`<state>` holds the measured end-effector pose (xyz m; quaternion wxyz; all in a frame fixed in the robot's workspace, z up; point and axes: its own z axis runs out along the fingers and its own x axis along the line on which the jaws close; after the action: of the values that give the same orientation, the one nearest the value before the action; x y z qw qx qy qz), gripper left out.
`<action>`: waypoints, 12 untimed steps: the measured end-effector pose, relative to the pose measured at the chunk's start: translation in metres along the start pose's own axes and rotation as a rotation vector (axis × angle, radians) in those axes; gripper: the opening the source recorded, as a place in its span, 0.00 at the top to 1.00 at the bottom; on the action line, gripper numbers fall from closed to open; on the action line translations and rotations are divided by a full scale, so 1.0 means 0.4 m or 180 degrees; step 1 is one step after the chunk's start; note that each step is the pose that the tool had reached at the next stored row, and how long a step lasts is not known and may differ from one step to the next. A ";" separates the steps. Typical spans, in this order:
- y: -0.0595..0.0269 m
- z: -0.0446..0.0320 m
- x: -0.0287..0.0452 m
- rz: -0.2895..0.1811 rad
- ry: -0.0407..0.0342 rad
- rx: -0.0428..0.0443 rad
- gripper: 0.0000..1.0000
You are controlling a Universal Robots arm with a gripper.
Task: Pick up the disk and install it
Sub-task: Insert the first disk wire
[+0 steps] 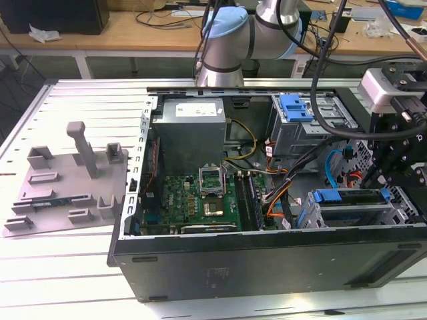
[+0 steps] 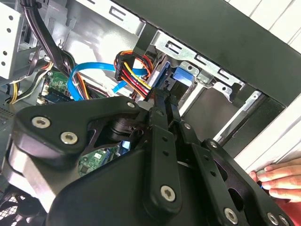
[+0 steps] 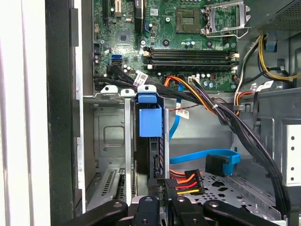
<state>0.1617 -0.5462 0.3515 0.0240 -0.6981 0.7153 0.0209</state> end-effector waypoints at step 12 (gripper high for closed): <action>-0.001 0.007 0.000 0.0000 0.0000 0.0000 0.83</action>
<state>0.1619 -0.5462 0.3487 0.0240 -0.6981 0.7153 0.0209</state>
